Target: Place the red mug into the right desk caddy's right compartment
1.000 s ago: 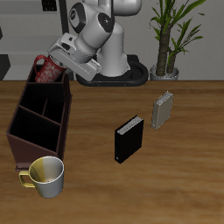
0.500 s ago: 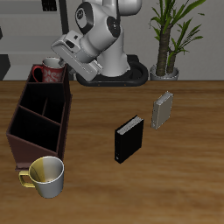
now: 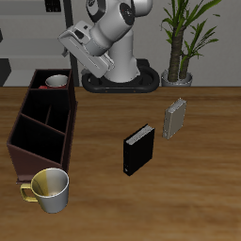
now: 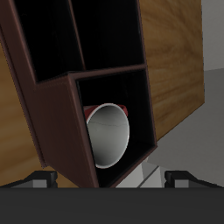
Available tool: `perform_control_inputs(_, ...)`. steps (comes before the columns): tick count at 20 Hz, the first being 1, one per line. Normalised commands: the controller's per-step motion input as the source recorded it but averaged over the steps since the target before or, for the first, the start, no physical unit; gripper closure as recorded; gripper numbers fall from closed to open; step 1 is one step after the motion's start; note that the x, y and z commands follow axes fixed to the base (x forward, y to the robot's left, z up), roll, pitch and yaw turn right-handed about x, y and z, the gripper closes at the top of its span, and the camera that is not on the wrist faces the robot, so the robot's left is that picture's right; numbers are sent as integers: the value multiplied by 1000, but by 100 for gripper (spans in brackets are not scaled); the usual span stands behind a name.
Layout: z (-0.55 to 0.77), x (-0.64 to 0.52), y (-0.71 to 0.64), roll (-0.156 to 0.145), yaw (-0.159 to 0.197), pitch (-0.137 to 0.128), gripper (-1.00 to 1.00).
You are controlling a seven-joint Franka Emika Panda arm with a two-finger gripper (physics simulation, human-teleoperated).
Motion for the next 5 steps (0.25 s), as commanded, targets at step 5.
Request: perform_control_inputs(5,400,172,385,88,46,-70,-100)
